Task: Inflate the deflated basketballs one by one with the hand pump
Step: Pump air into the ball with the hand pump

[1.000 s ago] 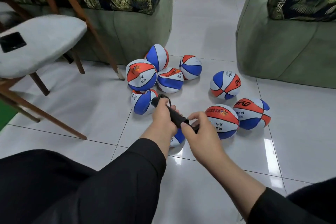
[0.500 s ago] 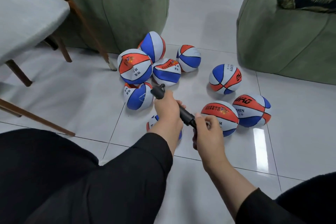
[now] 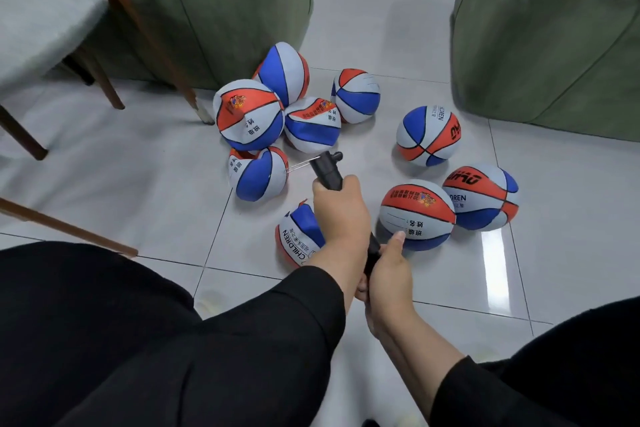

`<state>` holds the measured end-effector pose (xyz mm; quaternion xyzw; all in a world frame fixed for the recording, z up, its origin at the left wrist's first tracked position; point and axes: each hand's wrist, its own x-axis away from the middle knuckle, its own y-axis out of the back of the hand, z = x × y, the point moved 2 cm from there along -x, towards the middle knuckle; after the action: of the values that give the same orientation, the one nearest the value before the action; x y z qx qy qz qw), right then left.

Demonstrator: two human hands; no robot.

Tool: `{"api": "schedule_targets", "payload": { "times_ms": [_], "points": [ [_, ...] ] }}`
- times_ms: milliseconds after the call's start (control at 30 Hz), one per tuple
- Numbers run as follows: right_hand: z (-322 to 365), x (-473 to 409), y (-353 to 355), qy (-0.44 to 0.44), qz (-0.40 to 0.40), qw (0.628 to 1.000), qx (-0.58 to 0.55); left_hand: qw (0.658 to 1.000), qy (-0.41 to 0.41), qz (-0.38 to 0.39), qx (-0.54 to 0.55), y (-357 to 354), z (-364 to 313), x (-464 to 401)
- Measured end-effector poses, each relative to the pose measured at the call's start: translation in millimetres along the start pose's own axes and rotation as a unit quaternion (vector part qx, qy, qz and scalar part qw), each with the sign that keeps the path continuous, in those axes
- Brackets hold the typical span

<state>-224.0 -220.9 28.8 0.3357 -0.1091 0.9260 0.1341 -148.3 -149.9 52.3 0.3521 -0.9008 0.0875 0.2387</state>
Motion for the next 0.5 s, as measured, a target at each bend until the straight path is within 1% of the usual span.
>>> {"api": "schedule_targets", "payload": {
  "times_ms": [100,200,400,500],
  "points": [
    [9.9,-3.4,-2.6,0.01,0.012,0.999,0.034,0.999,0.025,-0.009,0.028,2.8,-5.7,-9.7],
    [13.3,-6.0,-4.6,0.008,0.021,0.998,0.066,0.999,0.03,0.006,0.034,3.1,-15.8,-17.9],
    [2.4,-5.4,11.0,-0.015,0.001,0.999,0.049,0.999,0.034,-0.018,0.026,17.7,-33.7,-50.6],
    [-0.4,-6.8,12.9,-0.011,-0.004,0.999,0.038,0.999,0.034,-0.015,0.022,11.8,-27.6,-43.3]
  ]
}}
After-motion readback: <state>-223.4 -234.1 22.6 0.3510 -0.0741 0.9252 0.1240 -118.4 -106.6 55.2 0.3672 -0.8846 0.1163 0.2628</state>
